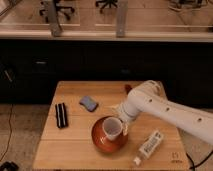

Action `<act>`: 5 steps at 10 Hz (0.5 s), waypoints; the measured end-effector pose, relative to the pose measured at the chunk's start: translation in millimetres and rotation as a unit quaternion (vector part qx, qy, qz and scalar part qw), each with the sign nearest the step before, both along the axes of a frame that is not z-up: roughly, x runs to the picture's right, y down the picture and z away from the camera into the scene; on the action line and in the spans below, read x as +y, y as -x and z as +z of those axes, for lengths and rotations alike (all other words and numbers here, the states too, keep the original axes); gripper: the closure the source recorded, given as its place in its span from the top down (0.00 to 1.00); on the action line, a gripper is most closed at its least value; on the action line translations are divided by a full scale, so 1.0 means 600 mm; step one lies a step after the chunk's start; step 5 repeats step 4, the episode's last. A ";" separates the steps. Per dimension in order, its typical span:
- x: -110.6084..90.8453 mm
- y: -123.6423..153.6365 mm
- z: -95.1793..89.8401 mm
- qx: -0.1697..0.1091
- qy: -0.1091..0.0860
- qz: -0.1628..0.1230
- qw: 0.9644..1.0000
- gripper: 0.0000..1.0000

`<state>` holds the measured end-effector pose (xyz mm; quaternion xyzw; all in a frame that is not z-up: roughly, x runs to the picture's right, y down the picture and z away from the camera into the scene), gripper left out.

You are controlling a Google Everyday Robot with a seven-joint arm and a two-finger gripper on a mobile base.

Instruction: Place the ceramic cup in the ceramic bowl

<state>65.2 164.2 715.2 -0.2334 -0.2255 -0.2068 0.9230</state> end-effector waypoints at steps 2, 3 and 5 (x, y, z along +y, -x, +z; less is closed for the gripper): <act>-0.003 -0.004 0.001 -0.001 -0.004 0.005 1.000 0.80; -0.004 -0.005 0.002 -0.001 -0.005 0.007 1.000 0.80; -0.005 -0.006 0.003 -0.002 -0.007 0.009 1.000 0.80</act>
